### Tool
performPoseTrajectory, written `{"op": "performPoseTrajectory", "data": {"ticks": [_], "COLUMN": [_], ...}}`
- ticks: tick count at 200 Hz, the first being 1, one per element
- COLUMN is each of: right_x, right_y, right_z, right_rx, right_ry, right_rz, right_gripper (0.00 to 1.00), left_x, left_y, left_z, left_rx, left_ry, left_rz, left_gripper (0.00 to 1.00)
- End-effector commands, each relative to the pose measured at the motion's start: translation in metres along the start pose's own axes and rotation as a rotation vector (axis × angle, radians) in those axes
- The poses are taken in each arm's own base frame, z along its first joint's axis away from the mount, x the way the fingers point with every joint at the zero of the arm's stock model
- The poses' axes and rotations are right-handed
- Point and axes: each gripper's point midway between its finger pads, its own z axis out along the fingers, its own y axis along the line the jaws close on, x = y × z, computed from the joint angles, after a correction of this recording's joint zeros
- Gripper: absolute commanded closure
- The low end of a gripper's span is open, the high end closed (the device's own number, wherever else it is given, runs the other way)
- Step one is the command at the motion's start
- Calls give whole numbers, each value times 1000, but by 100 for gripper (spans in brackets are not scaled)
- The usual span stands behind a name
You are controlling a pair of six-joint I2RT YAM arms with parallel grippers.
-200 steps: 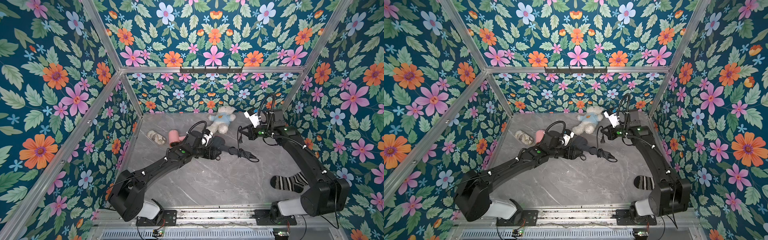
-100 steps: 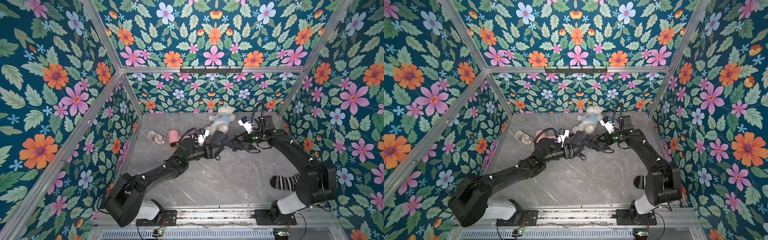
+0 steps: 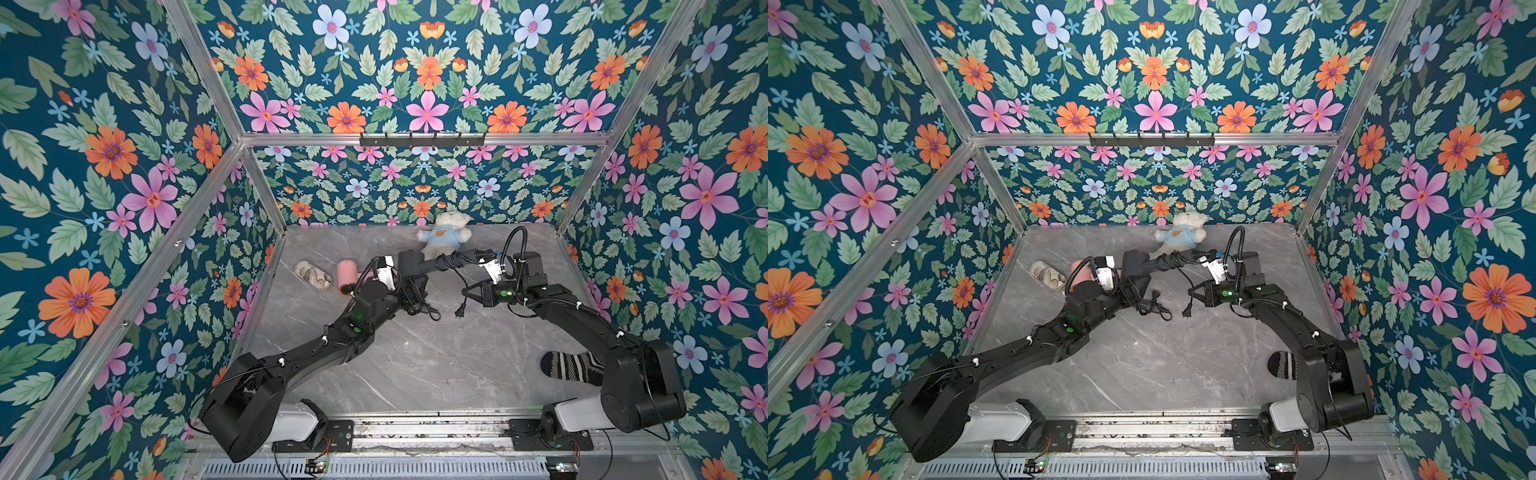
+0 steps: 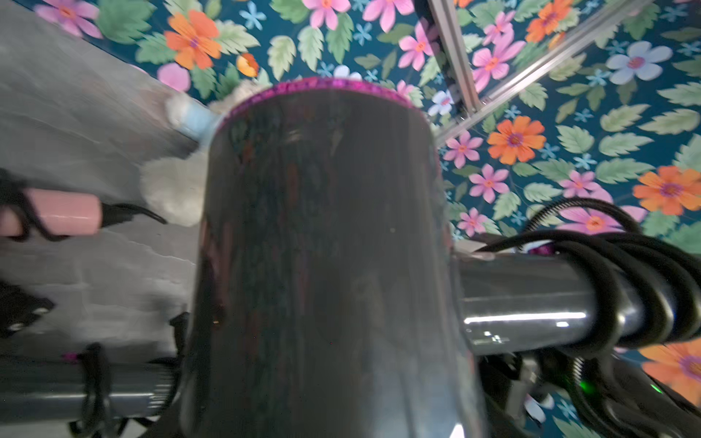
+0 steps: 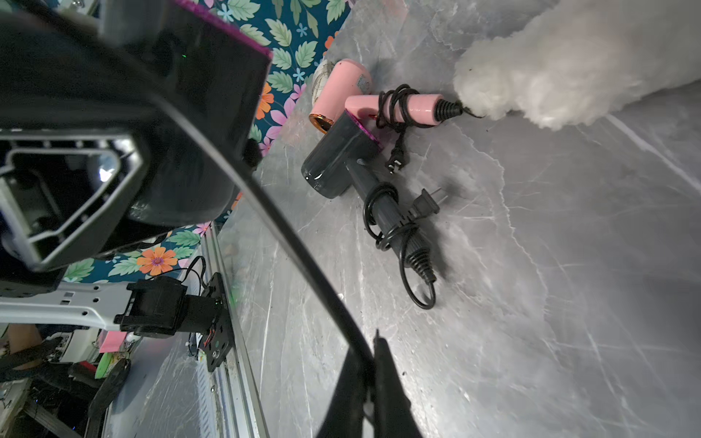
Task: Wrap the cord around the hair dryer
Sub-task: Wrap the power cord around the hair dryer.
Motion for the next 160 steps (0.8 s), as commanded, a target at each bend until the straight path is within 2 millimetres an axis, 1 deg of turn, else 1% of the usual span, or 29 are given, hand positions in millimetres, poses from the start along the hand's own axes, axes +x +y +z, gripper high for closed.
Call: {"op": "performPoseTrajectory", "data": {"ticks": [1,14,39,72,89,102,124,160], "right_x": [4,8,16,20,21,19,8,-4], "right_y": [7,14,25,46,47,46,53,52], "right_z": [5,9,14,12,8,5,3,0], "right_rx": [6,2,30,58,122,172,166,194], "right_ry": [21,45,101,189,256,273,256,339], "right_rz": [1,-2,-34,-40,-35,-56,-81,-137], "right_gripper": [100,100,100,100,100,100,100,100], "left_x": [-28,-27,-28,-30,-30,-27,-20,2], "left_y": [24,38,56,76,86,90,92,90], "left_z": [-2,-3,-8,-17,-24,-27,-29,-22], "left_rx": [-177,-272,-435,-653,-754,-786,-806,-772], "left_ry": [-149,-159,-189,-211,-206,-197,-157,5], "left_rz": [33,77,190,382,471,514,583,755], "left_gripper": [100,100,100,100,100,100,100,100]}}
